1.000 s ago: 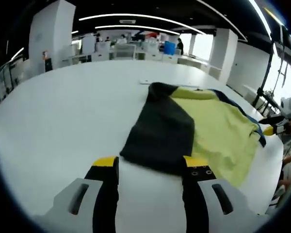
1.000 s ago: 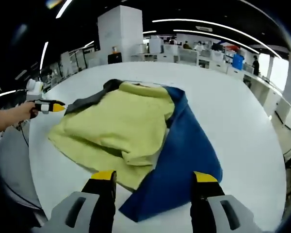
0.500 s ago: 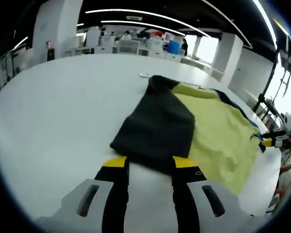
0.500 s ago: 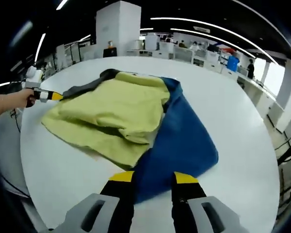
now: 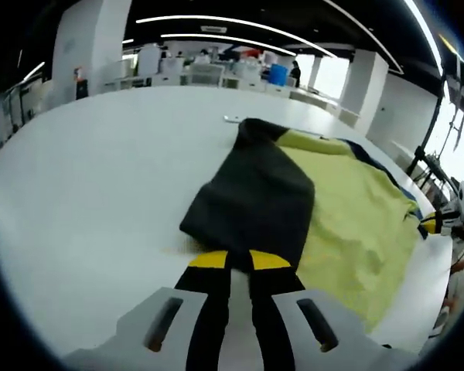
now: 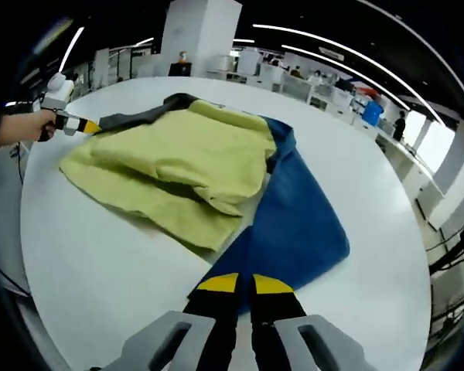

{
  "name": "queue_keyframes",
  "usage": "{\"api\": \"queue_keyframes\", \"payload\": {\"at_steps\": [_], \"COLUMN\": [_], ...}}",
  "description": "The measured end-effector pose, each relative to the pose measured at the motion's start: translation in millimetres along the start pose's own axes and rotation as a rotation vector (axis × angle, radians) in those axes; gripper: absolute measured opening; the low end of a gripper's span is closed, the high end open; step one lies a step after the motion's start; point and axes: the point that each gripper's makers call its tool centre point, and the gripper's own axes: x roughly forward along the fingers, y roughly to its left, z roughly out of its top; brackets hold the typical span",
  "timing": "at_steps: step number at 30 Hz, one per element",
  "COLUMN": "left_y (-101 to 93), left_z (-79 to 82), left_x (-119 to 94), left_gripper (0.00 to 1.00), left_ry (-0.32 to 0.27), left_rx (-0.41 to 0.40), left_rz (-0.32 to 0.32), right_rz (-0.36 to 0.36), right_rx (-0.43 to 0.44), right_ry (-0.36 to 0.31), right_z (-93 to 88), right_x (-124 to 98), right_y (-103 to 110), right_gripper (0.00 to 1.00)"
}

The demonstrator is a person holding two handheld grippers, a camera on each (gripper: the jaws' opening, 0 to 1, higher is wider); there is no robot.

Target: Fold the garment on the visible template until the final outline fits inside the template.

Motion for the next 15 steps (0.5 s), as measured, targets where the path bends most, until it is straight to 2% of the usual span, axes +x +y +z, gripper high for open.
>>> {"api": "queue_keyframes", "payload": {"at_steps": [8, 15], "left_y": [1.9, 0.2], "left_z": [1.8, 14.0], "left_x": [0.1, -11.1], "left_gripper": [0.0, 0.0], "left_ry": [-0.006, -0.045], "left_rx": [-0.034, -0.017], "left_rz": [0.001, -0.006], "right_rz": [-0.015, -0.069], "right_rx": [-0.011, -0.018], "right_ry": [-0.005, -0.062], "right_z": [0.7, 20.9], "right_x": [-5.2, -26.8], "right_y": [-5.4, -30.0], "right_gripper": [0.0, 0.0]}}
